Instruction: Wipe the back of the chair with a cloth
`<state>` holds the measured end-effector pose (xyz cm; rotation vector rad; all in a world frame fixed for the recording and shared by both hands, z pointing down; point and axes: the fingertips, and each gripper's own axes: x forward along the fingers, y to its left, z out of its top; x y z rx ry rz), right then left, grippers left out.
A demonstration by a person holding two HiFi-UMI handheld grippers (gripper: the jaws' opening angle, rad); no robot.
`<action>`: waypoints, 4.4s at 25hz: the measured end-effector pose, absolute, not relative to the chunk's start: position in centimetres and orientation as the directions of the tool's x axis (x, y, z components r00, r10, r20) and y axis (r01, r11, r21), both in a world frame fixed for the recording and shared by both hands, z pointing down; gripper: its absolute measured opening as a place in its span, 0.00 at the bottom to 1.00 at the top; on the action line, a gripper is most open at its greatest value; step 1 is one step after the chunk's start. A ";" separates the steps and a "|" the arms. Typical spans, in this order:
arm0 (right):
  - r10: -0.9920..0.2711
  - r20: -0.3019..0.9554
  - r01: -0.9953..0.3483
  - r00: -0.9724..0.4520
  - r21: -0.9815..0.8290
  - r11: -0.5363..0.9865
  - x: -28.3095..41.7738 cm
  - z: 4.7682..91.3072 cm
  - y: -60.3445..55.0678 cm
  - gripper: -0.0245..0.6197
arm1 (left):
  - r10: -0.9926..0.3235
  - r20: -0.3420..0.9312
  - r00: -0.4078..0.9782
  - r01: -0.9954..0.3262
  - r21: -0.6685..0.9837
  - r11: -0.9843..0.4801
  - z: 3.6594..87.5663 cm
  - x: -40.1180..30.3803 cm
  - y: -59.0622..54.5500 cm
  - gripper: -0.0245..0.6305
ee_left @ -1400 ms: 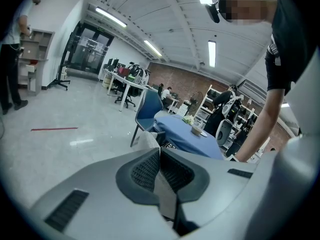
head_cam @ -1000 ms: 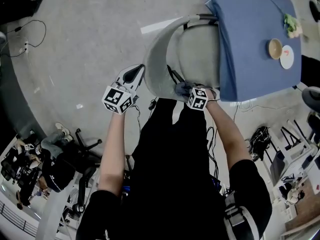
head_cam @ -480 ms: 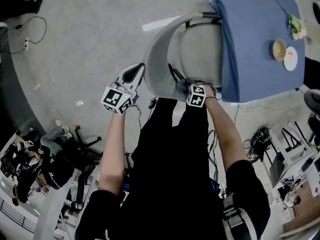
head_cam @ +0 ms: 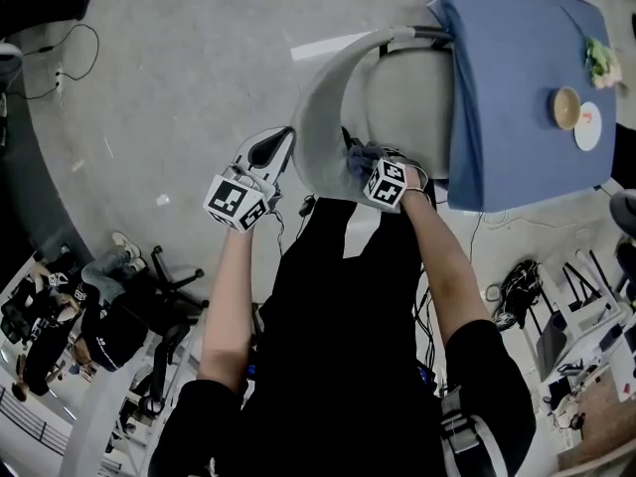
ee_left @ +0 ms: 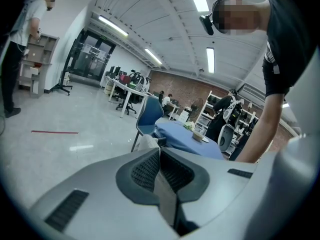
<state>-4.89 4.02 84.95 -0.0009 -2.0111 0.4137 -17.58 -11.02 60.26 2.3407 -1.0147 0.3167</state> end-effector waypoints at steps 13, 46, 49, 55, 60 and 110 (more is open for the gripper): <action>0.073 0.831 -0.300 -0.552 -0.280 0.912 -8.3 83.5 -2.1 0.25 | -0.579 0.446 0.683 -0.730 0.395 -0.557 60.2 -17.6 -11.1 0.08; -0.281 0.731 -0.618 -0.622 -0.237 0.749 -7.5 82.8 -19.3 0.25 | -0.556 0.431 0.710 -0.702 0.374 -0.606 60.7 -17.3 -11.1 0.08; -0.295 0.729 -0.620 -0.618 -0.221 0.753 -6.8 83.0 -20.2 0.25 | -0.554 0.434 0.711 -0.701 0.374 -0.607 60.9 -17.2 -10.9 0.08; -0.382 0.722 -0.693 -0.576 -0.184 0.697 -4.5 83.4 -23.7 0.25 | -0.557 0.437 0.706 -0.706 0.373 -0.602 61.1 -17.1 -11.0 0.08; -0.387 0.730 -0.700 -0.564 -0.174 0.693 -3.8 83.1 -24.6 0.25 | -0.562 0.433 0.705 -0.707 0.378 -0.597 61.1 -17.2 -11.0 0.08; -0.526 0.572 -0.681 -0.629 -0.078 0.728 2.2 51.5 -6.8 0.25 | -0.573 0.366 0.734 -0.670 0.254 -0.697 46.1 -11.4 -8.5 0.07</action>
